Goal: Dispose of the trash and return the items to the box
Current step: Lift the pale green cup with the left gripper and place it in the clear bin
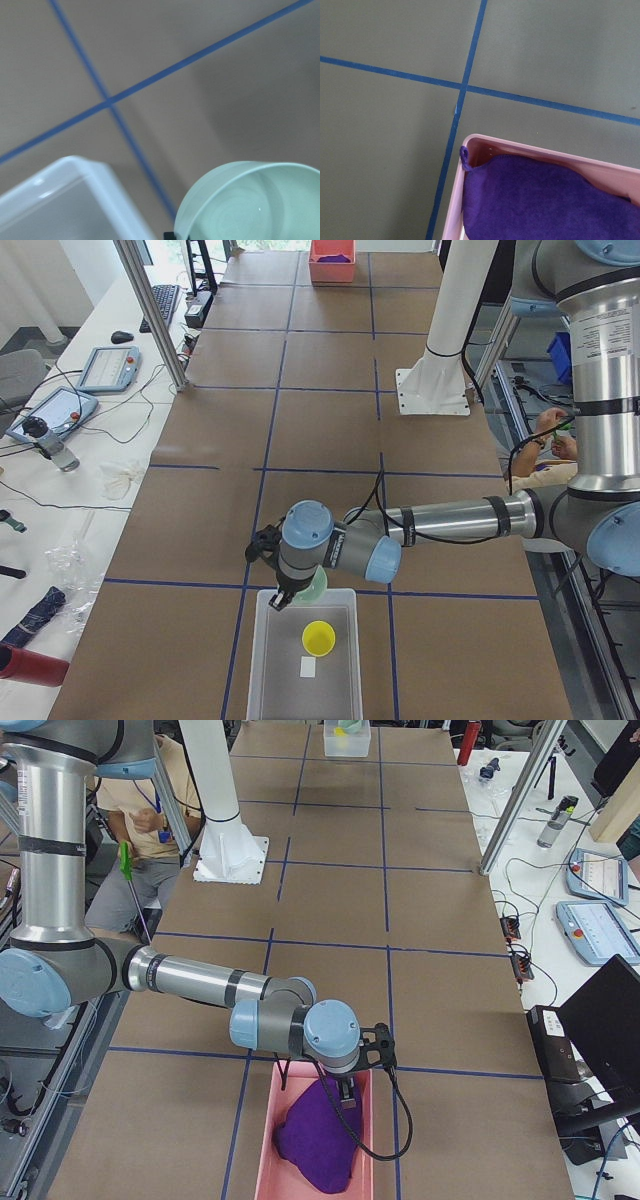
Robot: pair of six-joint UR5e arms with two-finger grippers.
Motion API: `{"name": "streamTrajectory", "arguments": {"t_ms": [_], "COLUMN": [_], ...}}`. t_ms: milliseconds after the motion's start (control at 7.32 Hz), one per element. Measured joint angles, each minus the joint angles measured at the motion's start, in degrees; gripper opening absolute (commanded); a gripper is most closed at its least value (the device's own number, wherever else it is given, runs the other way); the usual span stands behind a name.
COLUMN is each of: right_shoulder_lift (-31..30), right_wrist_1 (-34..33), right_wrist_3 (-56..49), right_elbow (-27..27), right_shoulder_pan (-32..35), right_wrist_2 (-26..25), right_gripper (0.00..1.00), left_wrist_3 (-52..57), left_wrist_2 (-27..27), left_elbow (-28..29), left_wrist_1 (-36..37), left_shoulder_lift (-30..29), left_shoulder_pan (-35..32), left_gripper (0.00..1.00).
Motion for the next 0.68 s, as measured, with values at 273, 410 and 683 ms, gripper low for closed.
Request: {"name": "streamTrajectory", "arguments": {"t_ms": [273,410,683], "right_shoulder_lift": [0.06,0.07,0.03], "right_wrist_1": [1.05,1.16,1.22], "right_wrist_3": [1.85,2.08,2.23], "right_elbow": [0.04,0.04,0.07], "right_shoulder_pan": [-0.98,-1.14,-1.25], "right_wrist_2": [0.02,0.02,0.11], "right_gripper": [1.00,1.00,1.00], "left_wrist_3": [10.97,12.63,13.30], "left_wrist_2": [1.92,2.09,1.87], "left_elbow": [14.21,17.12,20.18], "left_wrist_1": [0.85,0.88,0.84], "left_shoulder_lift": [-5.91,-6.77,-7.24], "left_shoulder_pan": [-7.23,-9.22,-10.90], "left_gripper": [0.00,0.00,0.08]}}
